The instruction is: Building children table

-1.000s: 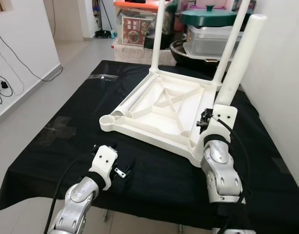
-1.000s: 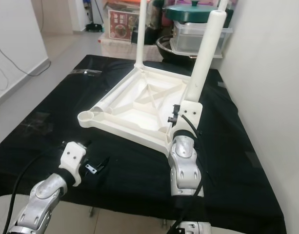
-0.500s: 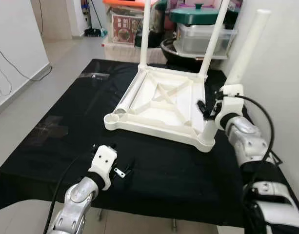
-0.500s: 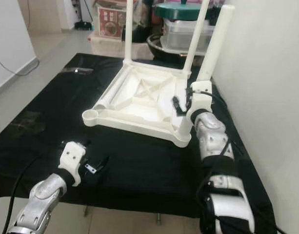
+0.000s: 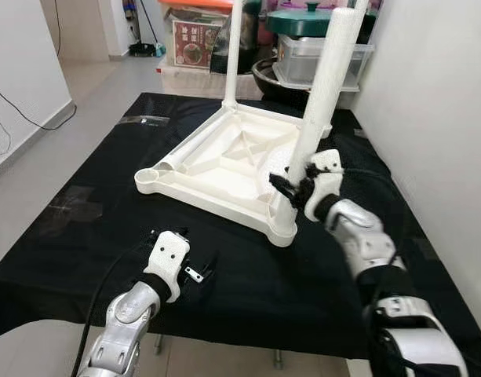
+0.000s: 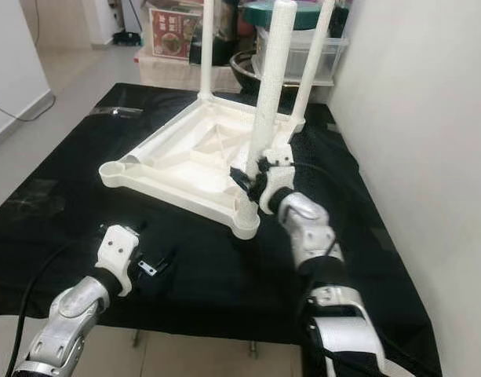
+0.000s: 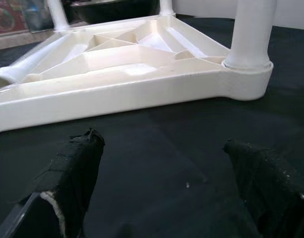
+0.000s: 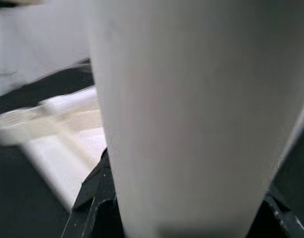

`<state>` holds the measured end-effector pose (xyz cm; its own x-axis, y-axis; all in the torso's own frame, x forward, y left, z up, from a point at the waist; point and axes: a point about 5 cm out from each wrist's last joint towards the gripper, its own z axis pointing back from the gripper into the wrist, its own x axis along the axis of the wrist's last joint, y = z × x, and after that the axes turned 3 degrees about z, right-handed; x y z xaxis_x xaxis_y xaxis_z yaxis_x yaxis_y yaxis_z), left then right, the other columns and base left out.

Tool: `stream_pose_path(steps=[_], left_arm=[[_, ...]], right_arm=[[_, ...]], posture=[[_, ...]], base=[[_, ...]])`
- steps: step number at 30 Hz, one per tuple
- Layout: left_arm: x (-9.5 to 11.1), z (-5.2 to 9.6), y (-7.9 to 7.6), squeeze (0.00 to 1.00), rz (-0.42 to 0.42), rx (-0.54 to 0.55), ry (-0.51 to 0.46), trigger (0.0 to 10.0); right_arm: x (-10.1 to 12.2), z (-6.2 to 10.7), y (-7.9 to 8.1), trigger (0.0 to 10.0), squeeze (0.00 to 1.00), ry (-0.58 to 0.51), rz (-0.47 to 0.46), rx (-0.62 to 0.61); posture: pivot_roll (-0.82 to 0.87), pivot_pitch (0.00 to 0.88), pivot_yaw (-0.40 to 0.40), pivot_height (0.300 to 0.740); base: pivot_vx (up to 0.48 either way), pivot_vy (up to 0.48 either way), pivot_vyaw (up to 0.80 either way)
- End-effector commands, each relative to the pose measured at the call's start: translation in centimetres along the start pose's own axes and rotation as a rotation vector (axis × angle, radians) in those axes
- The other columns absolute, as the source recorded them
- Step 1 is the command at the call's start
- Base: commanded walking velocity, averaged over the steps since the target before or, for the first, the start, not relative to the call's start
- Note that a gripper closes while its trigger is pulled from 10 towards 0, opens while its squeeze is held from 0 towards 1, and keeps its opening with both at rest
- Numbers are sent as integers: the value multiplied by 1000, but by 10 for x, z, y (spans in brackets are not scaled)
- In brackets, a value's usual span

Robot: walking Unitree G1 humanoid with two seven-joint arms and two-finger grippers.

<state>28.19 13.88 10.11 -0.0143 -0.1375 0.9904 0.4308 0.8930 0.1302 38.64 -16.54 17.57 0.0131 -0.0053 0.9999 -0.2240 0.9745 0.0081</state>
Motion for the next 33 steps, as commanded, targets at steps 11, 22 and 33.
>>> stream_pose_path(steps=[11, 22, 33], left_arm=[[-1, 0, 0, 0, -3, -19, 12, 10000], [-4, 1, 2, 0, -2, -14, 15, 10000], [-1, -3, 6, 0, -12, -11, 8, 10000]], right_arm=[[-58, 79, -12, 10000, 0, 247, -16, -820], [1, 40, -2, 10000, 306, 55, -53, -442], [34, 29, -3, 10000, 0, -134, -37, 225]], posture=[[12, 0, -65, 740], [9, 0, -82, 740], [24, 0, -80, 740]], base=[[0, 0, 0], [0, 0, 0], [0, 0, 0]])
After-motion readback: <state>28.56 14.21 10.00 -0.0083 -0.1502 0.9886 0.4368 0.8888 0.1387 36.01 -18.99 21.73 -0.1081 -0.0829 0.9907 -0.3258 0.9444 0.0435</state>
